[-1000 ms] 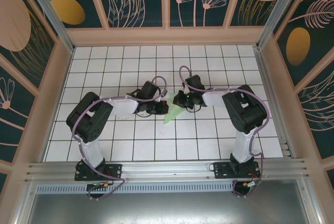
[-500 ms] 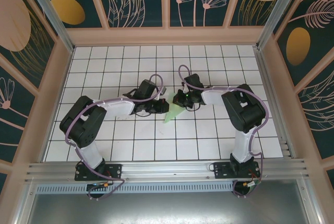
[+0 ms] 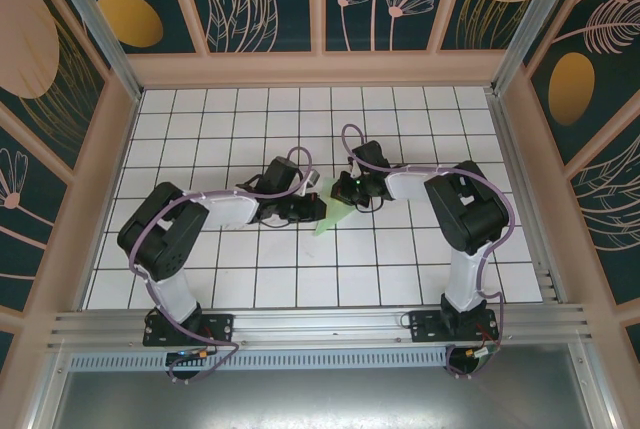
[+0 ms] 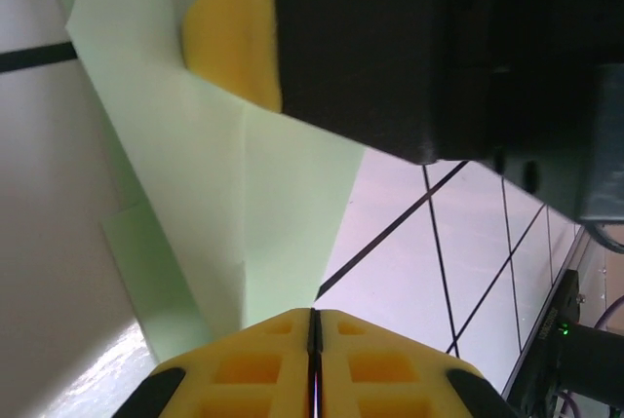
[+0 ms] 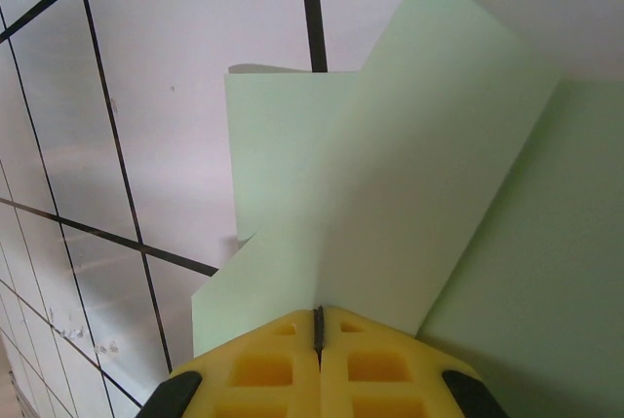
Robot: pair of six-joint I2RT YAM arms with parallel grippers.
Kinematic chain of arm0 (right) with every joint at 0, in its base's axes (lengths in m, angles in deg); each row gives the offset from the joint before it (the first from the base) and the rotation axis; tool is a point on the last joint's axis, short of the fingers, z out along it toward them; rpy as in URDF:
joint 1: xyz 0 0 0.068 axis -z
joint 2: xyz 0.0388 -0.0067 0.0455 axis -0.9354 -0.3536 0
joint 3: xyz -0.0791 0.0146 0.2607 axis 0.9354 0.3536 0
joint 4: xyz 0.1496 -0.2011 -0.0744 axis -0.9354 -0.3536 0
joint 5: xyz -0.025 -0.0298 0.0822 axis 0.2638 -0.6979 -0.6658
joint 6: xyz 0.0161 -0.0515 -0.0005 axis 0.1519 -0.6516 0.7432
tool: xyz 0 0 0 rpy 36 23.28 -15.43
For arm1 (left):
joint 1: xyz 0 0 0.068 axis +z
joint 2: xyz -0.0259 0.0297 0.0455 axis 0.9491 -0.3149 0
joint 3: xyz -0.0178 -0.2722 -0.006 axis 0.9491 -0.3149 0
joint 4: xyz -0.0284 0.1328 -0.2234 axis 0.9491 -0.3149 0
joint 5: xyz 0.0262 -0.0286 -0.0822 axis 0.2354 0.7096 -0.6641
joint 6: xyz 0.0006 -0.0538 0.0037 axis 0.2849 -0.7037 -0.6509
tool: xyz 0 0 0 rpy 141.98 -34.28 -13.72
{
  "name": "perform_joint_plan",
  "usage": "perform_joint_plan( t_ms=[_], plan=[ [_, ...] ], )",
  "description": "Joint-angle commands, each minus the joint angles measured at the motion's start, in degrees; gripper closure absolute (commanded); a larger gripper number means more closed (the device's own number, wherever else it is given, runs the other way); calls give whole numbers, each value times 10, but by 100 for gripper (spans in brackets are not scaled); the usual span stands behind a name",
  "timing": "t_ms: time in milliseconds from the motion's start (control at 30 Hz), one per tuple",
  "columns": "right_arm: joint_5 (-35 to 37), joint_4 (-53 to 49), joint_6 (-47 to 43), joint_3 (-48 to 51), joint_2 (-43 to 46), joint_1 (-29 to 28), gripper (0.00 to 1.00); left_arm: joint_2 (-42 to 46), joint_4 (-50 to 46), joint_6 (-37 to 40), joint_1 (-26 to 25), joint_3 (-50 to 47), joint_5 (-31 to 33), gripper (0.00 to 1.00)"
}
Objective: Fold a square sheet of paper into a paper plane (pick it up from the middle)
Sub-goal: Fourth fold the wing at the center of the table.
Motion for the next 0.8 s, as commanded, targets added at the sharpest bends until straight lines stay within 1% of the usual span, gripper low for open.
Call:
perform_joint_plan(
  t_ms=[0,467,767],
  plan=[
    [56,-50,9,7,-35,-5,100,-19,9,-14,-5,2,-9,89],
    [60,-54,11,11,-38,-5,100,-30,17,-27,-6,-30,-10,88],
    [61,-54,13,13,-40,-5,100,-25,22,-28,-7,-30,-12,88]
  ],
)
